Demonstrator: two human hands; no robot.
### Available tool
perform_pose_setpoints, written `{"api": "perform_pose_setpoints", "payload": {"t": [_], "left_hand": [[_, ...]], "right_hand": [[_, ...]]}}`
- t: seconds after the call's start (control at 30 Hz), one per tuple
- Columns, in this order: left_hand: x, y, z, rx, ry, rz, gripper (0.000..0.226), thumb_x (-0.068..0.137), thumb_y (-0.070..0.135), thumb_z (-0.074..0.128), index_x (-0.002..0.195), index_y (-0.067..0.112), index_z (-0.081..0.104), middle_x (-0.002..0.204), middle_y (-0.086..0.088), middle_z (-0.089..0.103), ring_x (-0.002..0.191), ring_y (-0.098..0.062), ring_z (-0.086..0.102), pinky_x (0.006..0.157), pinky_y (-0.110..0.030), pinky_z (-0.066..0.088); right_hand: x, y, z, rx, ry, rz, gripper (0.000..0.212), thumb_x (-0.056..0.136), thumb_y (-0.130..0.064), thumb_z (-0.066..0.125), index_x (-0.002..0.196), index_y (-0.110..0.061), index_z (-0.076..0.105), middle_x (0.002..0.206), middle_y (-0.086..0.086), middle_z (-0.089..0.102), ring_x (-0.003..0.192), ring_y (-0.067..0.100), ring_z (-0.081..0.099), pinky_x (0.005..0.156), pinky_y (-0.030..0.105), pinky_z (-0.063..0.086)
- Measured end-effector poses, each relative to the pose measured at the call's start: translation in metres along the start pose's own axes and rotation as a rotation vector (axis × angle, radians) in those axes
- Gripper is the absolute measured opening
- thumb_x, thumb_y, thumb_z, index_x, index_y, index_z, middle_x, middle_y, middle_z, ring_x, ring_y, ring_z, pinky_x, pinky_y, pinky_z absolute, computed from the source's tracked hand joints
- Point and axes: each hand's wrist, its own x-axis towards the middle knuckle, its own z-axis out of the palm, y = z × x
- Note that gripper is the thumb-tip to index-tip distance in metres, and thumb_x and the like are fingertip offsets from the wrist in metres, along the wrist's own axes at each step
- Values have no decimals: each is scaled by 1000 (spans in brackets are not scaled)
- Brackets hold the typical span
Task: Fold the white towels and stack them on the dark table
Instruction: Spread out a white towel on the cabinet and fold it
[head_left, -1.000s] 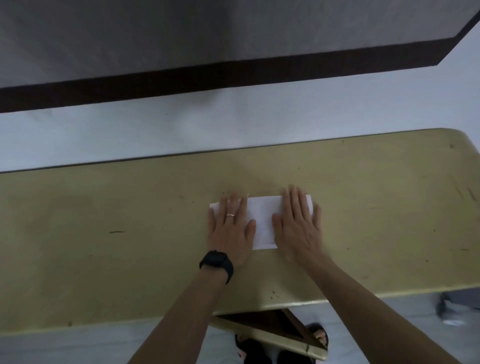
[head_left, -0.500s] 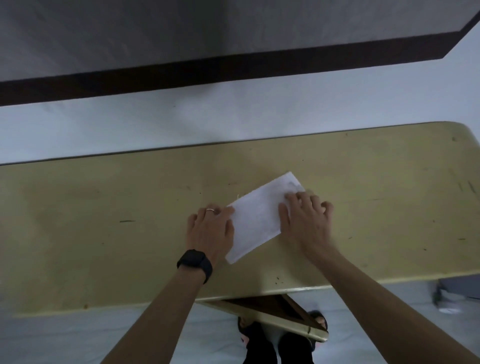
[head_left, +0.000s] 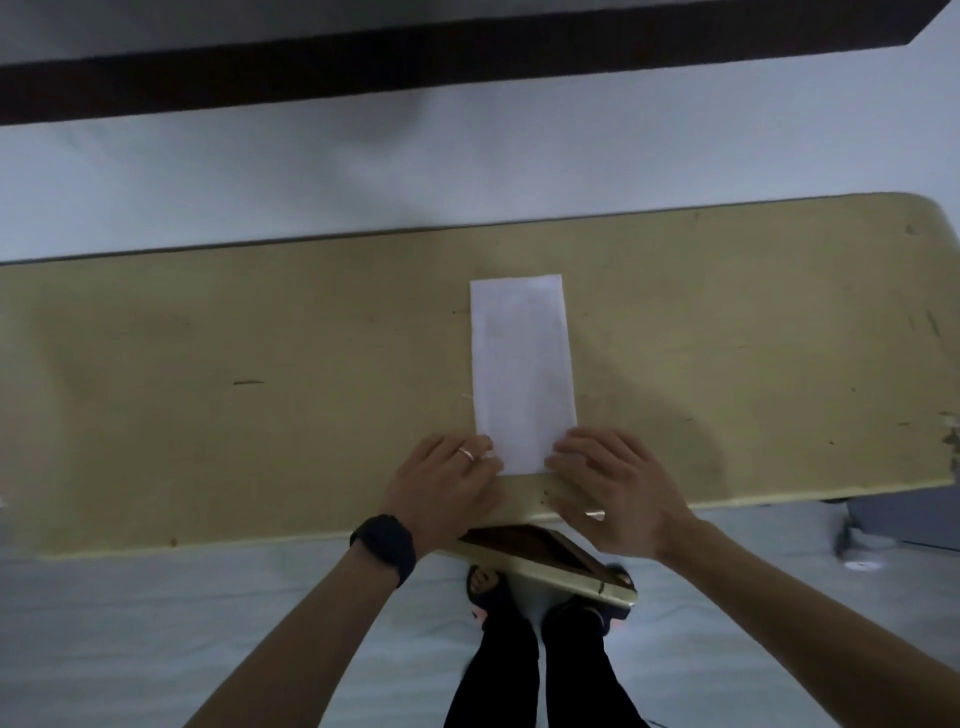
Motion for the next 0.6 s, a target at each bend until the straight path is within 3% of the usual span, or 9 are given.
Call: {"api": "perform_pose_setpoints", "payload": {"t": [0.13,0.2,0.27,0.33,0.43,0.53,0.6], "left_hand": [[-19,6,10,-22,-17,154,42,93,51,54,105,15,70,114,-4,68,99,-25,64,92,-38,45],[-33,15,7,-9,-14,199,38,90,50,62,104,15,69,113,-4,67,103,-25,62,95,-41,46],[-42,26,4,12,44,208,14,88,22,67,100,15,68,108,-4,66,102,-26,61,96,-42,45],[-43,37,2,18,77,162,22,90,3,51,98,15,67,104,-4,67,99,-26,63,96,-42,43],[-36,44,3,44,76,115,42,94,-1,29,100,15,67,99,-2,67,95,-26,64,94,-42,41],[-32,39,6,35,85,131,25,88,0,52,97,17,67,97,-1,68,91,-24,64,92,-39,42],[-31,37,4,-64,65,99,9,91,16,61,92,20,69,92,3,69,88,-22,65,88,-35,44]], "right_hand": [[-39,0,7,-44,-88,-82,60,86,-58,64,128,-15,65,135,4,60,131,22,52,107,40,39],[-52,1,11,-132,-66,-130,45,89,-43,67,124,-16,67,129,4,63,123,23,57,103,38,40],[-62,0,15,-168,18,-154,28,95,-17,55,119,-16,69,119,5,66,112,24,61,95,37,43],[-64,-3,17,-174,80,-142,41,101,-7,33,112,-15,72,111,7,67,102,26,62,87,37,46],[-57,-9,12,-173,112,-124,51,101,-4,22,105,-13,73,105,7,66,93,27,64,81,36,47],[-53,-6,11,-139,110,-133,57,100,-3,17,103,-13,73,103,5,68,92,26,64,80,35,46],[-54,-1,13,-93,102,-128,45,98,-1,30,103,-14,73,104,3,68,93,25,63,82,33,45]]}}
